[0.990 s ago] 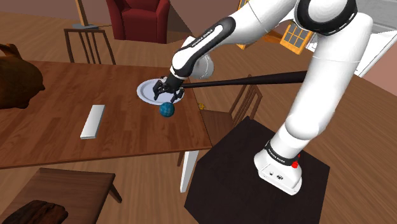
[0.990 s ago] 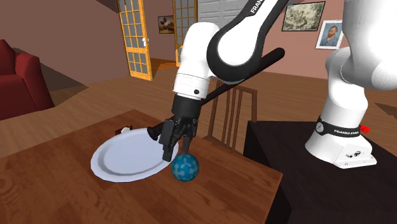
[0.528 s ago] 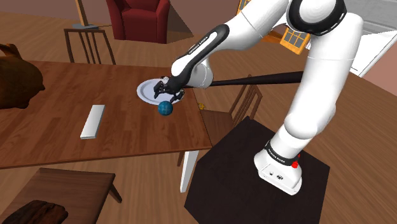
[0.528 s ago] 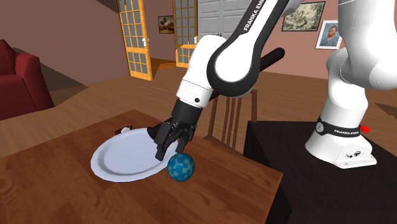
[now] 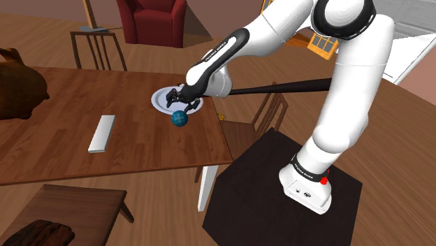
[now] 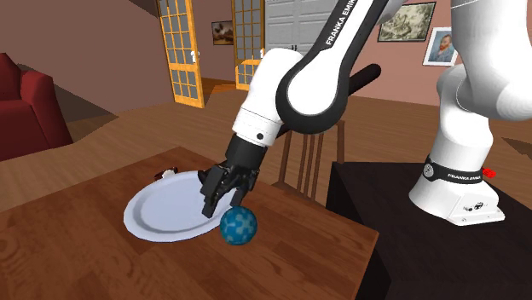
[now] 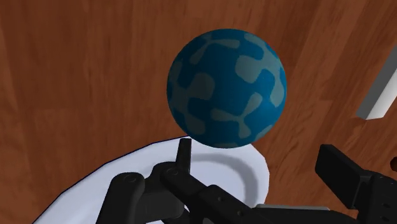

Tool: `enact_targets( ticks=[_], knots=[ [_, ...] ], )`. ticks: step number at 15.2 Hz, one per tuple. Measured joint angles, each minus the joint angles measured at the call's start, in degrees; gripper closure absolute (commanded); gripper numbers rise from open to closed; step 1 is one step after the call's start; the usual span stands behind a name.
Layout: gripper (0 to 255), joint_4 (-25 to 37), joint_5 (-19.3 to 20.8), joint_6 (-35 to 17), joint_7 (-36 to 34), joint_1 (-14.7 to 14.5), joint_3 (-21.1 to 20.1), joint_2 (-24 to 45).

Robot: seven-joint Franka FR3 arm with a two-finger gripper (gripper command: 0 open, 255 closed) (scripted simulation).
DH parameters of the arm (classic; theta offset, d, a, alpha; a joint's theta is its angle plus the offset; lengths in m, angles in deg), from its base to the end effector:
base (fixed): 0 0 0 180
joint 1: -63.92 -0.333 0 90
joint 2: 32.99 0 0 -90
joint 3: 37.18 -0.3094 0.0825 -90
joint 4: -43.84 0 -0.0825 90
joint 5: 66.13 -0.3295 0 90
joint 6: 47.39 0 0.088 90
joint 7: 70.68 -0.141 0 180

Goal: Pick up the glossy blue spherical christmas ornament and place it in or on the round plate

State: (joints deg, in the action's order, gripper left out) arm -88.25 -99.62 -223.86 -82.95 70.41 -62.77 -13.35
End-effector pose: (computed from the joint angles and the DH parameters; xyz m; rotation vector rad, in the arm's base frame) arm 0.5245 0.1333 0.2594 -2.6214 0.6895 -0.4289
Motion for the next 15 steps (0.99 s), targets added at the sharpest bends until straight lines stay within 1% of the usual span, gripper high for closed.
enact_targets(
  ticks=[1, 2, 3, 4, 5, 6, 8, 9, 10, 11, 12, 13, 14, 15],
  knots=[
    [255, -0.46, -0.22, -0.82, 0.00, 0.19, -0.38, -0.44],
    [255, -1.33, -0.92, -3.25, 0.55, 0.97, -1.43, -0.83],
    [255, -1.36, -0.70, -3.61, 0.11, 0.35, -0.83, -1.04],
    [255, -1.69, -0.94, -3.56, 0.22, 0.62, -1.14, -1.28],
    [255, -2.34, -1.63, -5.30, 0.84, 1.47, -2.32, -1.08],
    [255, -2.89, -2.48, -6.74, 2.50, 4.04, -4.56, -0.49],
    [255, -3.51, -3.25, -3.16, 4.09, 6.80, -6.11, -1.76],
    [255, -3.79, -3.71, -2.31, 4.94, 8.12, -7.04, -1.96],
    [0, -3.77, -3.72, -2.31, 4.96, 8.14, -7.02, -1.98],
    [0, -3.78, -3.72, -2.31, 4.95, 8.13, -7.03, -1.98],
    [0, -4.27, -6.47, -3.02, 7.58, 13.59, -13.19, -0.85],
    [0, -4.85, -12.78, -4.54, 12.44, 22.42, -22.72, 2.10],
    [0, -5.41, -18.35, -6.72, 16.98, 31.27, -32.10, 6.79],
    [0, -6.56, -22.09, -9.83, 20.60, 39.37, -40.60, 13.14]
  ],
)
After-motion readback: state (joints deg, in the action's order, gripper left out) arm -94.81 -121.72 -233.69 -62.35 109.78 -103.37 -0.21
